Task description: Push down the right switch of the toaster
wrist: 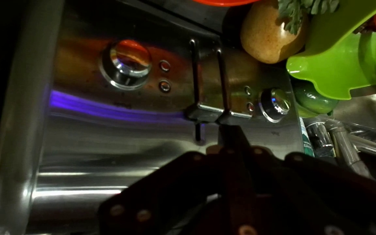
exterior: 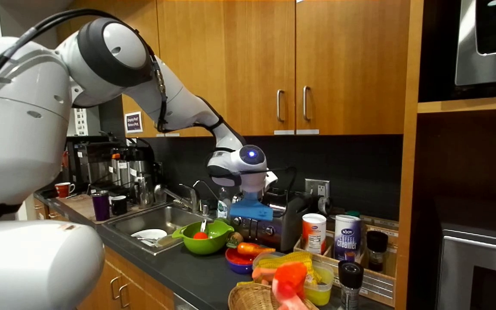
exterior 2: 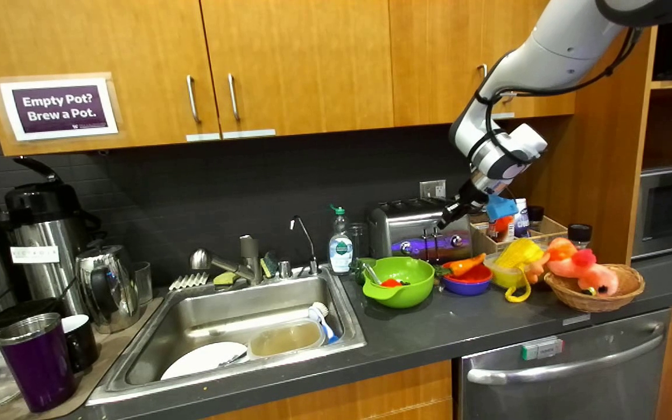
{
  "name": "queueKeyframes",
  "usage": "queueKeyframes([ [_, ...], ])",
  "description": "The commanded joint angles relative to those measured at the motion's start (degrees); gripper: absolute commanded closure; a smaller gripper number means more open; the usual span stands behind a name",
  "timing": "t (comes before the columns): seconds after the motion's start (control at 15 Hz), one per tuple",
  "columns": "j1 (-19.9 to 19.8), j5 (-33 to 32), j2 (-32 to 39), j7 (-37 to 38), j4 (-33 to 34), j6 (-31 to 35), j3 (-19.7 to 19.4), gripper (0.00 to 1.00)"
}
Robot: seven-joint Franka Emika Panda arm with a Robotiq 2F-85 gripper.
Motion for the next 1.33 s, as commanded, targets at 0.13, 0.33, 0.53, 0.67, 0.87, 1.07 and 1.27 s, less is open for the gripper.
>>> queueKeyframes([
  [0.13,-0.66,1.92,2.58,-1.29,2.92,-1.36,0.49,1.00],
  [0.33,-0.76,1.85,3.33,-1.25,3.97,-1.47,0.42,1.00],
  [0.53,-1.03,1.71,4.11,-0.89,4.72,-1.61,0.32,1.00],
  [0.67,-1.38,1.87,4.59,-0.87,5.06,-1.79,0.36,1.00],
  [0.87,-3.75,1.24,5.01,-0.73,5.62,-1.33,2.58,1.00],
  [1.07,-6.14,1.18,5.60,-0.62,6.31,-1.58,4.67,1.00],
  [1.27,-6.26,0.71,6.21,0.05,6.48,-1.85,4.67,1.00],
])
